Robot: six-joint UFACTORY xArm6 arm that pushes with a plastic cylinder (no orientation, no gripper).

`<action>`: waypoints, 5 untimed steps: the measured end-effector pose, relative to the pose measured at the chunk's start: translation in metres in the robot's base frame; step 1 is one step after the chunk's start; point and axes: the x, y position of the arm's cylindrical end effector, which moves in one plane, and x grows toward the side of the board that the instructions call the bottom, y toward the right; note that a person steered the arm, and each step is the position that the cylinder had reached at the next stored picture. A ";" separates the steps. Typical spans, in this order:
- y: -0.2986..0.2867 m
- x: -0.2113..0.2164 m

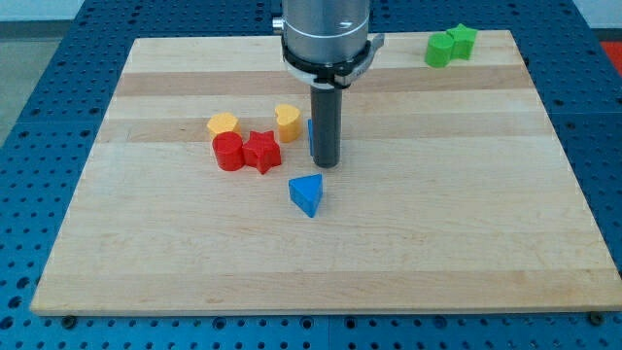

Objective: Place the blue triangle into the blue cube

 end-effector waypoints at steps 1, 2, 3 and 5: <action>0.000 -0.013; 0.000 -0.020; 0.000 -0.027; 0.063 0.059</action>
